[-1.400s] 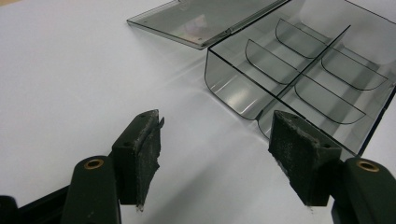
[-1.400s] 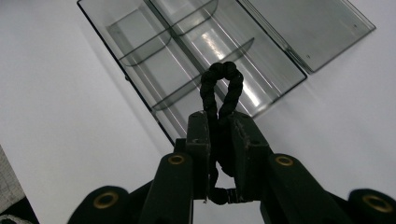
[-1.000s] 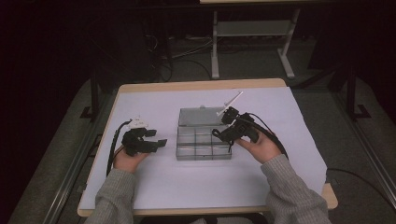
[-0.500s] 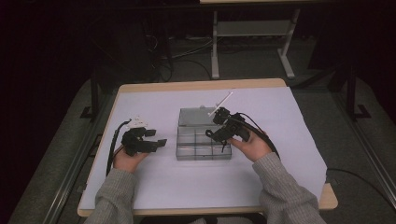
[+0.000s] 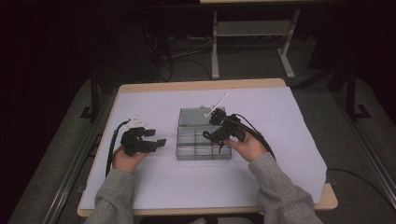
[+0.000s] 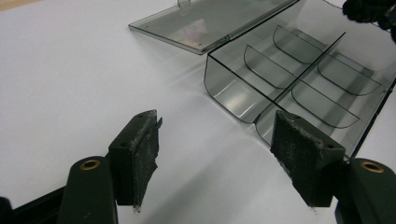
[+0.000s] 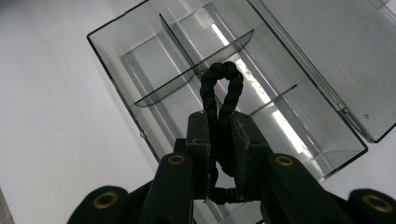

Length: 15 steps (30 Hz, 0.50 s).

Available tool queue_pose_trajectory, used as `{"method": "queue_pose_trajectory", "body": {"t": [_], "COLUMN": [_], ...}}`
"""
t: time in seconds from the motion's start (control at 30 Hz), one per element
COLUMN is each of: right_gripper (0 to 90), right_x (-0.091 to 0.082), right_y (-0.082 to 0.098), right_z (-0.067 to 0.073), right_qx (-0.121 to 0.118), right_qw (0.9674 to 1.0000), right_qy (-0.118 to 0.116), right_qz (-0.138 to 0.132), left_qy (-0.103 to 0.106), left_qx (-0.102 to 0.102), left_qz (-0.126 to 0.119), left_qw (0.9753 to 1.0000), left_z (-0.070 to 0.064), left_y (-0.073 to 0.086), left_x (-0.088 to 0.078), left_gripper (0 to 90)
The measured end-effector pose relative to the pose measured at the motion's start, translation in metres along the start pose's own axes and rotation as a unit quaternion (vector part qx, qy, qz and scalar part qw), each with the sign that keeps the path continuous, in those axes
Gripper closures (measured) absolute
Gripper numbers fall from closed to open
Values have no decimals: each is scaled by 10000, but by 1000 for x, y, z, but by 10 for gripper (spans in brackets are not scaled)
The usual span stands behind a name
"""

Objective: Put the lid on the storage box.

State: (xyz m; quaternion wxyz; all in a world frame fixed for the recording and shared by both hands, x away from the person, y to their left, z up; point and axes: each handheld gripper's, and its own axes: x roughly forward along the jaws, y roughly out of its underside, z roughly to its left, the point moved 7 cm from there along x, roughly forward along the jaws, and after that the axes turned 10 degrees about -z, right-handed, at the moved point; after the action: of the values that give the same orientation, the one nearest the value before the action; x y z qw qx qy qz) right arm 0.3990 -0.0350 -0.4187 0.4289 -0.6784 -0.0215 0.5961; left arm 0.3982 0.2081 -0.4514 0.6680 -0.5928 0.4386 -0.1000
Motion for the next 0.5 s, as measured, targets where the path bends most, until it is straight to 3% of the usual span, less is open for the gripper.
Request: {"method": "queue_pose_trajectory", "body": {"t": [0.27,0.5], "right_gripper": [779,779], "right_x": [11,13], "right_y": [9,17], "right_z": [-5,-6], "right_qx": [126,187], "right_qw": [9999,9997], "right_qy": [-77,-97], "right_qz": [53,92], "left_qy": [22,-3], "left_qx": [-160,-136], "left_qz": [-54,-17], "left_qw": [9999,9999], "left_z": [-1,-1], "left_y": [-1,0], "left_x": [-3,-2], "left_gripper": [314,313]}}
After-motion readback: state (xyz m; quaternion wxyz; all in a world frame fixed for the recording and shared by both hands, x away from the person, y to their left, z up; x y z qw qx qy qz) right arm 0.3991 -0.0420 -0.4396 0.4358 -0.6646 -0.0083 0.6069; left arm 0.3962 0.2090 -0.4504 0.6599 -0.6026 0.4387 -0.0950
